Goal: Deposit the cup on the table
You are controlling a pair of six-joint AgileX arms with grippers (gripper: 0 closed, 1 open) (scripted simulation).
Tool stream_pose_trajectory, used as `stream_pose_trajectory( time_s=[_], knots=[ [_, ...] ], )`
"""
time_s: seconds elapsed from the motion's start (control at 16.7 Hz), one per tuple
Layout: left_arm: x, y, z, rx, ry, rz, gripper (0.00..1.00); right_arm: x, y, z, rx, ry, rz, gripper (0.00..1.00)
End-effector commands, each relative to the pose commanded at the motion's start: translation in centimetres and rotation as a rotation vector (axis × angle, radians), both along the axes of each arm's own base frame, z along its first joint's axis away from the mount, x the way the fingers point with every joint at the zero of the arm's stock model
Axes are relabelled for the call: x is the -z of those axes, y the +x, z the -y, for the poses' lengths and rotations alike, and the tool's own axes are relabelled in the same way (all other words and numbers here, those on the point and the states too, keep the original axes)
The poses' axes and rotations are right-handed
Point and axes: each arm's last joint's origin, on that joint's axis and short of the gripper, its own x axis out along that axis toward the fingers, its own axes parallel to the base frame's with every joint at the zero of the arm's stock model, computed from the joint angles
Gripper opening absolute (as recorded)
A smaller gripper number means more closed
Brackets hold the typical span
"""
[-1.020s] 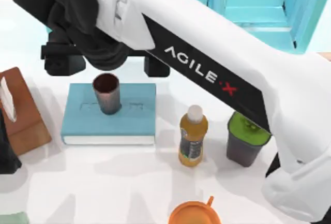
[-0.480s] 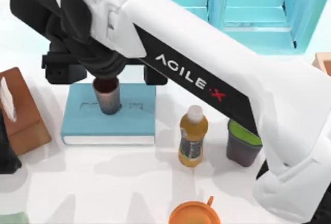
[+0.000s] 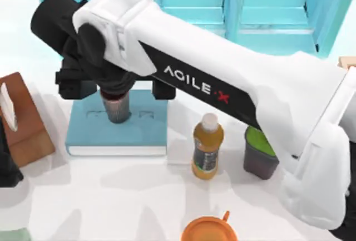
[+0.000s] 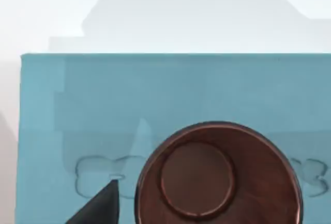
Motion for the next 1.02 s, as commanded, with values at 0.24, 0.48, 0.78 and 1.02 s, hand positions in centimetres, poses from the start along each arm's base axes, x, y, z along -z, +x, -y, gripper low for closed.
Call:
stream_pose_trajectory(
  time_s=[0.24,0.48,0.78,1.02],
  knots=[
    [0.0,0.0,0.0,0.0,0.0,0.0,1.0,2.7,1.1,0.3,0.0,-0.002,-0.001,1.0],
    [0.0,0.0,0.0,0.0,0.0,0.0,1.0,2.7,1.2,0.3,0.0,-0.002,-0.001,1.0],
    [0.0,0.0,0.0,0.0,0.0,0.0,1.0,2.7,1.2,0.3,0.0,-0.002,-0.001,0.62],
    [0.0,0.0,0.0,0.0,0.0,0.0,1.0,2.7,1.2,0.3,0.0,-0.002,-0.001,0.32]
  ],
)
